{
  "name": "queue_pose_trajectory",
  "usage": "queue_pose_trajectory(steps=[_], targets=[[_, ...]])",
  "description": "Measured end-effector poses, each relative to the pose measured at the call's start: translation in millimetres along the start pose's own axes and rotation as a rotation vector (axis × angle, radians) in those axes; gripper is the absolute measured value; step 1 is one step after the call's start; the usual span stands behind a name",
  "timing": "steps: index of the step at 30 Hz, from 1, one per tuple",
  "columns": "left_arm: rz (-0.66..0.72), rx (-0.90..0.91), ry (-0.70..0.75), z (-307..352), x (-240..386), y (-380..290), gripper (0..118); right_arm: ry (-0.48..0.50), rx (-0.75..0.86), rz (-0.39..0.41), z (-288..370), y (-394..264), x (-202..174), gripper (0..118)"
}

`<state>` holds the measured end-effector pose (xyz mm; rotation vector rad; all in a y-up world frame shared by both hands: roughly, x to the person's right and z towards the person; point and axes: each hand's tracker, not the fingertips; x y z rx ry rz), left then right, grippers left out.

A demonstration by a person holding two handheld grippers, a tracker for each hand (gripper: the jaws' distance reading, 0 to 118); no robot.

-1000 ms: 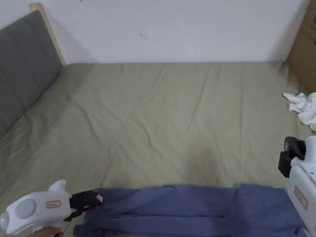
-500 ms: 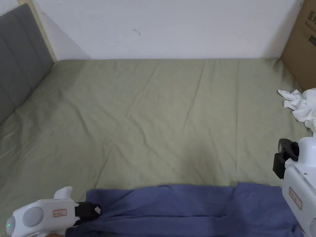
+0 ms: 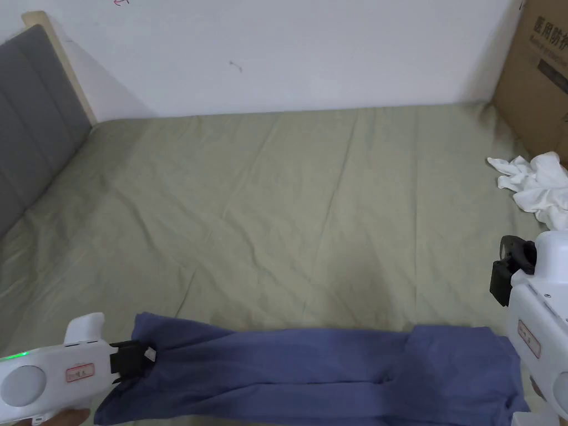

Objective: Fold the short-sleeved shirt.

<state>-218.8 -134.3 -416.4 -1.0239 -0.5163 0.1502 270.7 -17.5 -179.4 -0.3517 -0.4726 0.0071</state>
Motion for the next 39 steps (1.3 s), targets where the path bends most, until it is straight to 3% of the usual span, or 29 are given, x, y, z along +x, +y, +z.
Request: queue_pose_trajectory(steps=[8,16,25,36,37,38,39], targets=[[0.008,-0.006,0.121,29,-32,12,12,-0.004,0.016,-0.015,2,0,10,2],[0.010,-0.019,0.035,38,54,13,12,0.007,0.018,-0.032,6,-2,15,2],[-0.066,-0.115,-0.107,-29,158,8,12,0.022,0.023,-0.051,18,-6,24,2],[-0.067,-0.252,-0.128,-127,235,-26,12,0.009,0.014,-0.062,19,-14,42,2],[-0.065,-0.264,-0.112,-132,239,-29,16,0.009,0.013,-0.062,19,-15,43,2],[-0.077,-0.276,-0.102,-135,242,-30,36,0.006,0.012,-0.060,20,-15,44,2],[-0.085,-0.279,-0.108,-135,243,-30,66,0.004,0.012,-0.060,20,-15,44,2]])
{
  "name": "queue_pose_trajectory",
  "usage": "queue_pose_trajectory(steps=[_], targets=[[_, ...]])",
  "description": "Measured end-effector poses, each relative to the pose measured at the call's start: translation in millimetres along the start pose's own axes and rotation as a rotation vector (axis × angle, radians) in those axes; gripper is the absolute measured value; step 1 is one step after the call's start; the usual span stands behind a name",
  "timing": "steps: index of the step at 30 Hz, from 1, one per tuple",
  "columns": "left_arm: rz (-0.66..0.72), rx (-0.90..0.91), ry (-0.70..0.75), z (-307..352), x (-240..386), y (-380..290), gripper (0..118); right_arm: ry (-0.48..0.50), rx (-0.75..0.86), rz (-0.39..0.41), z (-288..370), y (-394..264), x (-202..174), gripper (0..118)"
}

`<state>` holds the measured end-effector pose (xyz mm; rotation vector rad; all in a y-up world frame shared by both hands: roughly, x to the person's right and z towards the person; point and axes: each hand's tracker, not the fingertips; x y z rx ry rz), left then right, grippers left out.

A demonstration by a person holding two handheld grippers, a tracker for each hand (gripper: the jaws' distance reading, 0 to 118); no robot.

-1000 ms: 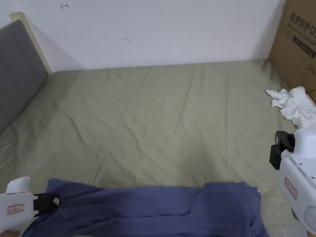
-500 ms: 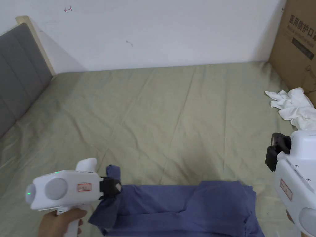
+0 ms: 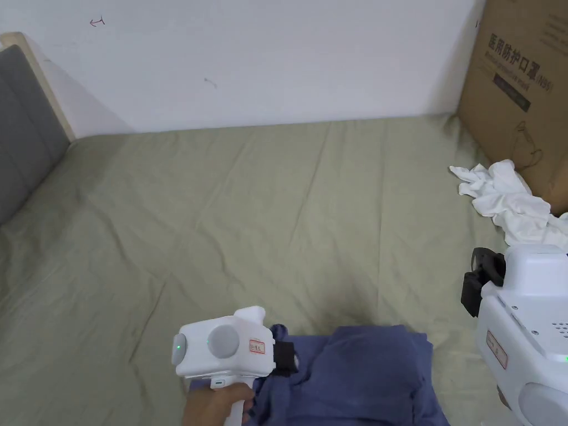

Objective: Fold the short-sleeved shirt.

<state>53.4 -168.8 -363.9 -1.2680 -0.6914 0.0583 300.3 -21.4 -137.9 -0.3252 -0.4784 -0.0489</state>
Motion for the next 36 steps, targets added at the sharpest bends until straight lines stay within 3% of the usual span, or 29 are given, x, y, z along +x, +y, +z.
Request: queue_pose_trajectory(steps=[1,2,10,20,22,24,25,26,36], targets=[[-0.006,-0.009,-0.010,0,2,0,88,-0.001,0.001,-0.001,0,0,1,2],[-0.006,-0.007,-0.018,4,6,-2,93,-0.002,0.001,-0.004,0,0,3,2],[-0.026,0.118,-0.054,58,1,-2,98,-0.003,0.009,-0.011,2,3,3,2],[-0.026,0.350,0.138,106,-52,-11,97,0.010,0.027,-0.005,6,10,0,2],[-0.044,0.379,0.160,101,-57,-15,86,0.009,0.027,-0.007,6,10,1,2],[-0.059,0.366,0.176,93,-58,-18,48,0.008,0.025,-0.010,7,10,1,2],[-0.078,0.360,0.185,86,-57,-21,22,0.006,0.024,-0.012,7,10,2,2],[-0.090,0.340,0.190,80,-56,-22,10,0.005,0.023,-0.013,7,10,2,2],[-0.193,0.170,0.079,6,-5,-51,7,-0.012,0.004,-0.021,8,6,13,2]])
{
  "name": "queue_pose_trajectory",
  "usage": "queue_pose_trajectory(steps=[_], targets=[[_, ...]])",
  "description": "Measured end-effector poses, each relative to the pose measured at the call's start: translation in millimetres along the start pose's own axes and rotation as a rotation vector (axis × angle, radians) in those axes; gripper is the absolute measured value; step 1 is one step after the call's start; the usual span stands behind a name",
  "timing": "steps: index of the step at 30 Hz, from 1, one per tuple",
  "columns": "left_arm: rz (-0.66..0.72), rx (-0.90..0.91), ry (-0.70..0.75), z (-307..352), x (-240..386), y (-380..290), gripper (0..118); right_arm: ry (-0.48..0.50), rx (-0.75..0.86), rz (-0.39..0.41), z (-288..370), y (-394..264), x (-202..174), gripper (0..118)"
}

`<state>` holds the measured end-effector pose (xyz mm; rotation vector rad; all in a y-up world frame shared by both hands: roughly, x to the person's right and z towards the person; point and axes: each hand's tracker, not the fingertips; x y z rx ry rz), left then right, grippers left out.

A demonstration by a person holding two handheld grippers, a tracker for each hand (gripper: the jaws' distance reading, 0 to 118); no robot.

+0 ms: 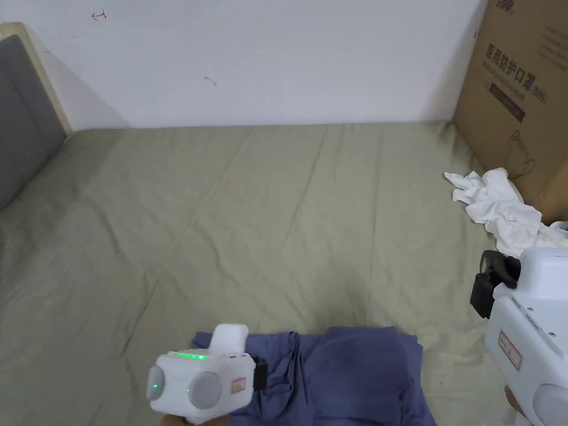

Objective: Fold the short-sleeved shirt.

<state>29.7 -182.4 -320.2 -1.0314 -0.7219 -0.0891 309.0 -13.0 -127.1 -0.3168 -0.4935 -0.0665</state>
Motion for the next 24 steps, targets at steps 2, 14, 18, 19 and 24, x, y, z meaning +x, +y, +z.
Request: queue_pose_trajectory(steps=[2,14,18,19,24], targets=[[-0.024,-0.049,-0.009,-17,16,-3,7,-0.006,-0.003,-0.001,0,-1,3,2],[-0.006,-0.083,-0.067,-47,46,-4,7,-0.042,-0.015,0.006,5,-3,18,2],[0.090,-0.021,-0.169,-19,28,6,7,-0.044,-0.015,0.001,5,-2,18,2],[0.114,0.002,-0.194,-7,21,11,7,-0.043,-0.015,0.000,4,-1,17,2],[0.200,0.061,-0.293,43,-28,31,15,-0.022,-0.009,0.002,2,3,6,2]])
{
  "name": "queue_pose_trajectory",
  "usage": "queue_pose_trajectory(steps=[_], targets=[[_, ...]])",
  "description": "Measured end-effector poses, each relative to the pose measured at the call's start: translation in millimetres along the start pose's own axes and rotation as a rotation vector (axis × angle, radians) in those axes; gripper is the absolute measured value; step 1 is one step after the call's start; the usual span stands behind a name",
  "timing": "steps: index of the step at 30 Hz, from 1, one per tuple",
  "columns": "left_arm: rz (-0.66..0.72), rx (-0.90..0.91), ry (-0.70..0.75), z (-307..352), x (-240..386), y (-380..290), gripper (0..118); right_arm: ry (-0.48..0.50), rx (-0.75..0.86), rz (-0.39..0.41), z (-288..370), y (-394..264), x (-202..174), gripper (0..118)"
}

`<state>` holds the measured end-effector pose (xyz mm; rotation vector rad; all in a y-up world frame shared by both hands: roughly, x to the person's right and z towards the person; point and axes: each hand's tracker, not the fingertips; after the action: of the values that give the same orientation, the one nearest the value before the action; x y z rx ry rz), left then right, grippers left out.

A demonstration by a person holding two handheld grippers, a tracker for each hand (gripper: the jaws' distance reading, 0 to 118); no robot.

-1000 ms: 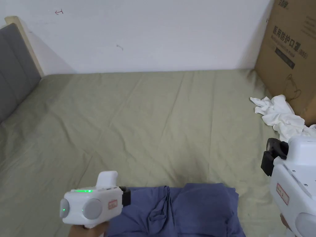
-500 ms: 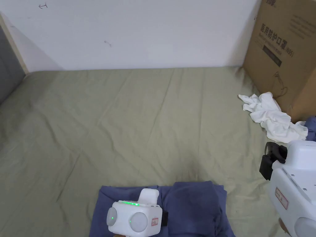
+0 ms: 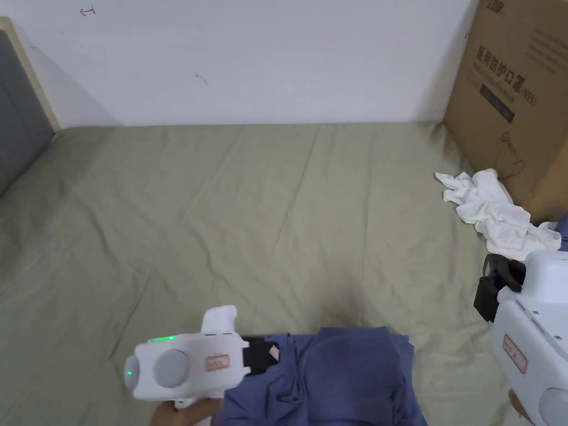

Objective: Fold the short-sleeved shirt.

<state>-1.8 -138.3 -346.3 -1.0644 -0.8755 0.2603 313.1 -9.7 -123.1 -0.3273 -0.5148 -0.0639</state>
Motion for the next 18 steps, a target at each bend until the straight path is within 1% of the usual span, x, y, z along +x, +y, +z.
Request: queue_pose_trajectory(steps=[1,2,4,5,6,7,8,9,10,13,16,18], targets=[[0.013,0.001,-0.008,11,-9,5,24,0.004,0.001,0.003,0,1,-3,2],[0.019,0.003,-0.006,21,-17,10,42,0.009,0.002,0.007,0,1,-6,2],[0.033,0.010,0.009,36,-32,15,72,0.016,0.003,0.010,-1,2,-10,3],[0.039,0.009,0.030,43,-42,17,79,0.021,0.002,0.012,-2,1,-13,3],[0.047,0.017,0.039,48,-50,16,80,0.024,0.000,0.014,-2,1,-15,3],[0.071,0.028,0.046,53,-62,16,86,0.029,-0.002,0.016,-3,1,-17,3],[0.099,0.025,0.050,55,-75,17,100,0.032,-0.005,0.018,-4,0,-19,3],[0.137,0.013,0.053,56,-85,16,107,0.035,-0.008,0.020,-5,0,-21,3],[0.172,-0.017,0.066,55,-99,13,110,0.040,-0.013,0.024,-6,-1,-23,3],[0.234,-0.028,0.086,53,-128,6,110,0.045,-0.023,0.036,-7,-3,-28,3],[0.274,-0.036,0.071,45,-147,-3,110,0.043,-0.037,0.045,-10,-6,-30,3],[0.281,-0.040,0.025,38,-158,-9,110,0.042,-0.047,0.046,-11,-8,-30,3]])
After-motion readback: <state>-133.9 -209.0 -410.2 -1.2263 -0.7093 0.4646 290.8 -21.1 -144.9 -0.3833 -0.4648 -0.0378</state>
